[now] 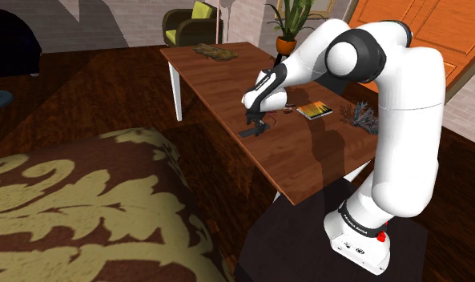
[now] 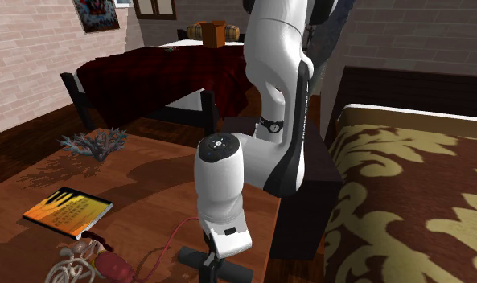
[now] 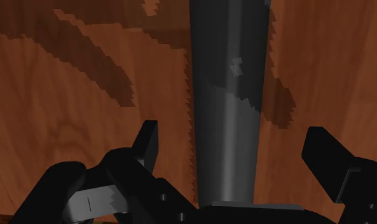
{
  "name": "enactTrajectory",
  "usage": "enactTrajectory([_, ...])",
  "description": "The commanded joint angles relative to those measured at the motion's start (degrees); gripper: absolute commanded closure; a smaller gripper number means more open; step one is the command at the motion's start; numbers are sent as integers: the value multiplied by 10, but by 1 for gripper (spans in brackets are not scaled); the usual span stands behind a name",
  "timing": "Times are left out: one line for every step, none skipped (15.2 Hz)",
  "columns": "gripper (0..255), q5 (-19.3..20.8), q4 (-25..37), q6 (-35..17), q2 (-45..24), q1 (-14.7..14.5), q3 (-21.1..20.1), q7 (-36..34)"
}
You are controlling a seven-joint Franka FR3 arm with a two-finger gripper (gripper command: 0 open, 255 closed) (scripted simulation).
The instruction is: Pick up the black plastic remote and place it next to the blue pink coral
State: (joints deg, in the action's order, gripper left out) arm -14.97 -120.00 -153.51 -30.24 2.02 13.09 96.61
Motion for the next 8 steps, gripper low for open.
enactTrajectory([0,-3,3,-4,-7,2,-3,2])
enactTrajectory([0,-3,3,-4,-7,2,-3,2])
enactTrajectory([0,-2,3,-4,-7,2,-3,2])
enactTrajectory([0,-2,3,-4,-7,2,-3,2])
enactTrajectory([0,-2,3,-4,-7,2,-3,2])
enactTrajectory([0,-2,3,-4,-7,2,-3,2])
enactTrajectory([0,-2,3,-4,-7,2,-3,2])
enactTrajectory([255,-2,3,-4,-7,2,-3,2])
